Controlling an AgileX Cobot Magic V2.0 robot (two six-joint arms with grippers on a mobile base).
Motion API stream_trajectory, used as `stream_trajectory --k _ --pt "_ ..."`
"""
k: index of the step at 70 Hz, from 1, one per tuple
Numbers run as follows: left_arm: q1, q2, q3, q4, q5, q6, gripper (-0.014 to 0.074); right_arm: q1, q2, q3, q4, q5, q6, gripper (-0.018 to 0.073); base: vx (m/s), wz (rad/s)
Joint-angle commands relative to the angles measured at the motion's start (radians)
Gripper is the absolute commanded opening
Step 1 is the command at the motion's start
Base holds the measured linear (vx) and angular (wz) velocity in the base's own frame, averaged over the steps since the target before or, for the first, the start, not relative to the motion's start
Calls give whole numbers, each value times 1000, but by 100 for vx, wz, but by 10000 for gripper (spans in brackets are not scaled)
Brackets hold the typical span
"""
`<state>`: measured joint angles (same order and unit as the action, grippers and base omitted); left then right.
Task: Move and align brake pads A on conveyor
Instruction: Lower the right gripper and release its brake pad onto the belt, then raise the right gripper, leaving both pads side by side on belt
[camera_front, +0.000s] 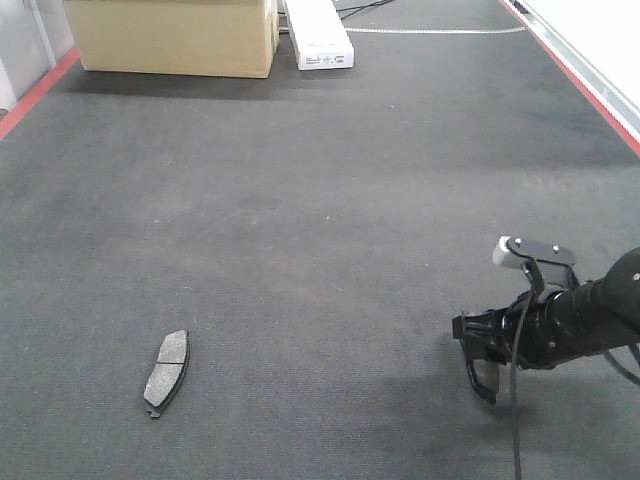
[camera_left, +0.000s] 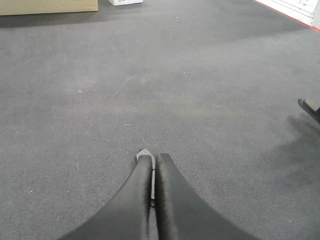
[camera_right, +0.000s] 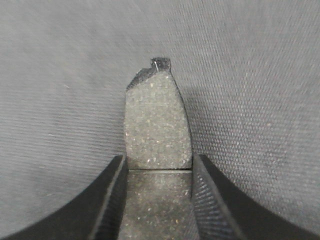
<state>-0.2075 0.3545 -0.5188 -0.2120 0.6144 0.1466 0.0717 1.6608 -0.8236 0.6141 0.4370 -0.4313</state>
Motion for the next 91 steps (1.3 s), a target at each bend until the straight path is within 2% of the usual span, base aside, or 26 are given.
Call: stream_trajectory --k 1,26,52,73,84,91 --pt "-5 7 -19 -14 -72 0 -6 -4 -16 -31 22 -41 -15 245 0 0" --pt "-5 7 -19 -14 -72 0 -6 -4 6 -30 19 -56 -16 249 0 0" --pt "-5 7 -19 -14 -72 0 -6 -4 6 -30 19 -48 -35 355 0 0" --pt "-5 7 -19 -14 -72 0 -6 -6 -48 -30 11 17 -34 358 0 0" --pt "-5 7 -19 -14 -72 0 -6 -6 -167 -29 -84 55 -27 303 0 0" --pt "-5 7 -19 -14 -72 0 -6 -6 -270 -26 -183 84 47 200 0 0"
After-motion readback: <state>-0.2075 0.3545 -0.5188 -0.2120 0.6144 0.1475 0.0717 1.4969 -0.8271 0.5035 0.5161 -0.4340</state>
